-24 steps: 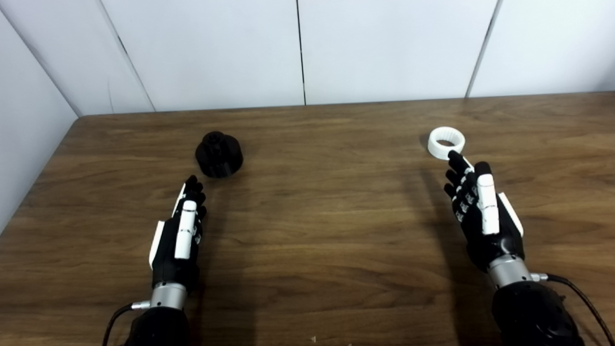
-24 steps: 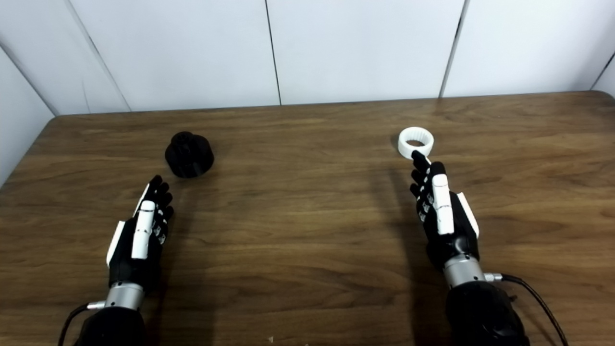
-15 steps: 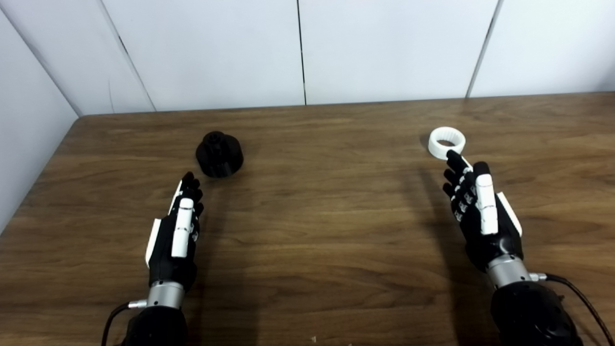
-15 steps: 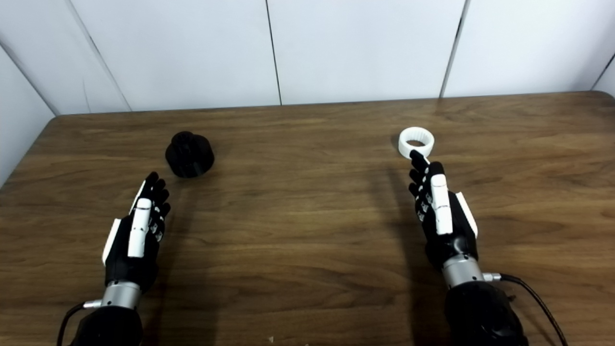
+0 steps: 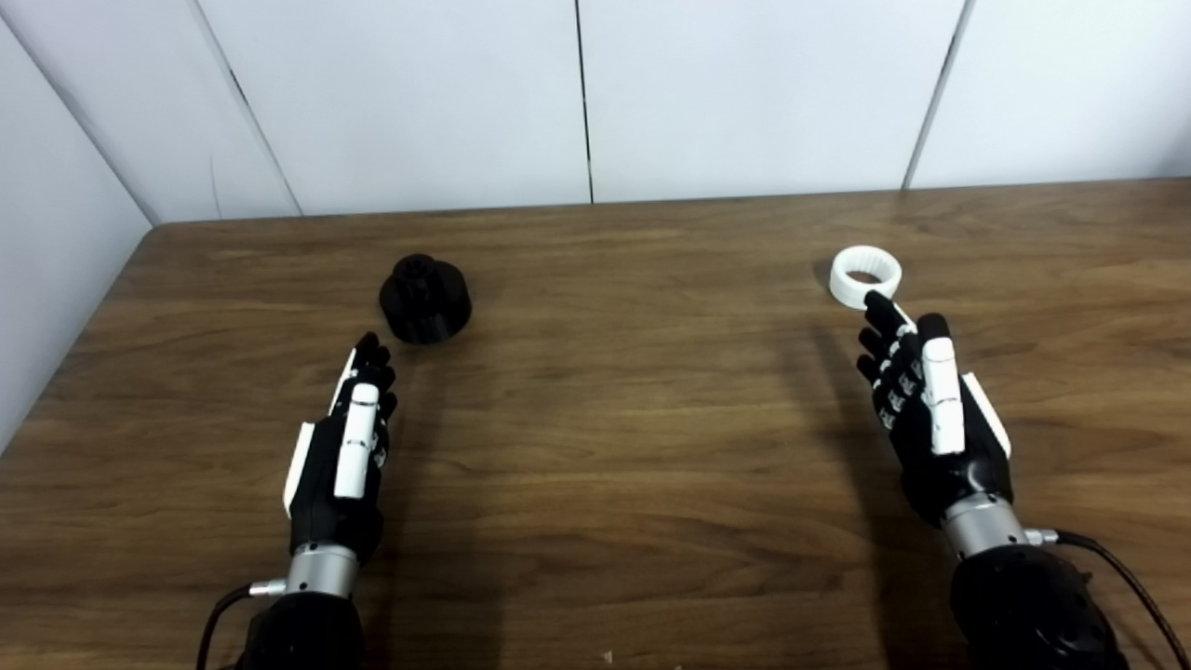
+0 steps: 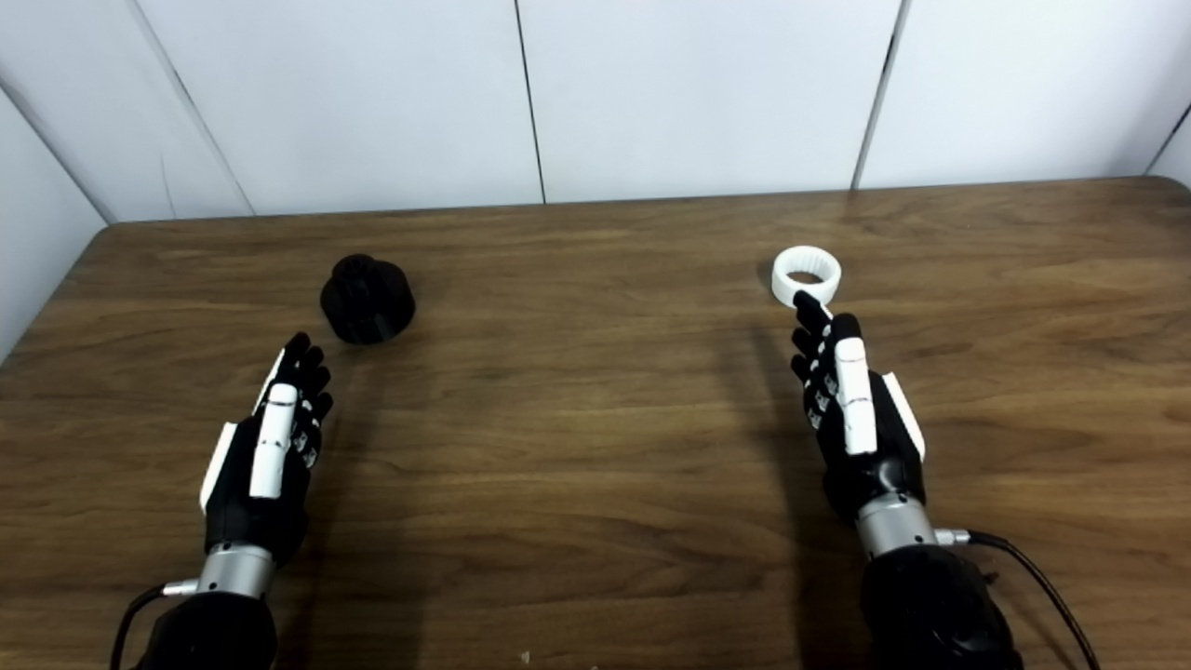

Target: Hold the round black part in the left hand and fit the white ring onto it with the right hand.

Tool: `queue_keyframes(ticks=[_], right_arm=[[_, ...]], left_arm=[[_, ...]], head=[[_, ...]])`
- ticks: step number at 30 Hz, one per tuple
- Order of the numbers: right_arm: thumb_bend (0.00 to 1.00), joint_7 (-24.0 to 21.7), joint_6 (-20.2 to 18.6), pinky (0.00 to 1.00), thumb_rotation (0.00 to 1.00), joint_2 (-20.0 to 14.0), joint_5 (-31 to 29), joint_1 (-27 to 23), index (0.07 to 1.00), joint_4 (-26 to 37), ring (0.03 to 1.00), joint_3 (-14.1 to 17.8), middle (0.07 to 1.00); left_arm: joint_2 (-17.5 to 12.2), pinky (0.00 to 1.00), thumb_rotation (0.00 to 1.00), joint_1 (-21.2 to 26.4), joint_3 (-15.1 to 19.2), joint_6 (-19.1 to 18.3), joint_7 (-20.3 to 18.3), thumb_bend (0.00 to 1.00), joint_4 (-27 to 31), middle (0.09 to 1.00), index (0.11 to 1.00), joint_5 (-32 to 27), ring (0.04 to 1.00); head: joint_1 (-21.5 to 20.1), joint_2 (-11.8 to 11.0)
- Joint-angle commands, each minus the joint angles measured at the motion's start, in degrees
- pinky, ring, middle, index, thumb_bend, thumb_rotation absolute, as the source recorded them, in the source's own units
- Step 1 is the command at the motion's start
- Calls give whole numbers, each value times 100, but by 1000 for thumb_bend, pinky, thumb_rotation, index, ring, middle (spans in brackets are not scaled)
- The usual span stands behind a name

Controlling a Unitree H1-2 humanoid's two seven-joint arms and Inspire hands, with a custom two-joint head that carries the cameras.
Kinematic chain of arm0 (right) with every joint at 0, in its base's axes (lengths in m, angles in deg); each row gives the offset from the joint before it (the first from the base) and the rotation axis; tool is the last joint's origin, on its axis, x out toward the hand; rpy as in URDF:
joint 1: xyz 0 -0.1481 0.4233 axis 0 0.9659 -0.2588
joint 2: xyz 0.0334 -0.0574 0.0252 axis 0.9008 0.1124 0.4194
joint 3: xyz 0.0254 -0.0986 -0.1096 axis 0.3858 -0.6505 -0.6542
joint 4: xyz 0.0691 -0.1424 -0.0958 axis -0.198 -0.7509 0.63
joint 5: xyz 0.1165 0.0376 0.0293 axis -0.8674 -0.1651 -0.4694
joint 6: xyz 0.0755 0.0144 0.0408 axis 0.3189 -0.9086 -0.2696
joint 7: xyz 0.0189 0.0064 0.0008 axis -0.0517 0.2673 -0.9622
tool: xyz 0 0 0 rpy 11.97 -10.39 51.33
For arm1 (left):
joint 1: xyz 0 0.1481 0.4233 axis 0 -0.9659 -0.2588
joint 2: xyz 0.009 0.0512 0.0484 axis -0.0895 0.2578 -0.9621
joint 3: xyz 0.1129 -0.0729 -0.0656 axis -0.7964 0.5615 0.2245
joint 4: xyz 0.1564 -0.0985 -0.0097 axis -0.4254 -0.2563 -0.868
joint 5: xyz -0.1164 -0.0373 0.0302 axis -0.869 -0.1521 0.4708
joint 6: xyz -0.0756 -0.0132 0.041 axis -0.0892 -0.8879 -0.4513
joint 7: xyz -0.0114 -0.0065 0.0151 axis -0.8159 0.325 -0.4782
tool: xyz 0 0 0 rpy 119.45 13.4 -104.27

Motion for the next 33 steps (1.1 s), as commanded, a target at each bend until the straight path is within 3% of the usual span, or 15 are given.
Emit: queue_keyframes(ticks=[1,8,12,19,24,33], right_arm=[[602,-54,262,1000,1000,42,-47,-158,931,57,993,5,982],[609,-54,376,1000,1000,64,-20,-181,919,-62,987,-14,975],[623,-64,444,1000,1000,70,-32,-186,919,-132,987,-14,979],[629,-75,511,1000,1000,84,-25,-170,921,-183,987,-34,981],[625,-72,562,1000,1000,83,5,-160,916,-232,978,-48,973],[630,-52,611,1000,1000,81,113,-141,915,-230,975,-81,969]], left_arm=[[-239,1000,784,54,-48,32,-9,532,264,1000,1000,189,1000],[-773,987,622,364,-176,-474,206,690,388,1000,1000,1453,1000],[-1108,956,534,681,-181,-704,138,736,364,1000,1000,1713,1000],[-1632,954,503,1233,-229,-1205,30,844,233,1000,1000,2139,1000],[-1876,864,496,1609,-269,-1375,-334,898,82,1000,1000,2617,977],[-2313,912,466,2340,-565,-1370,-1045,950,-619,1000,1000,3291,998]], head=[[31,-11],[99,-61],[128,-83],[187,-109],[207,-125],[184,-169]])
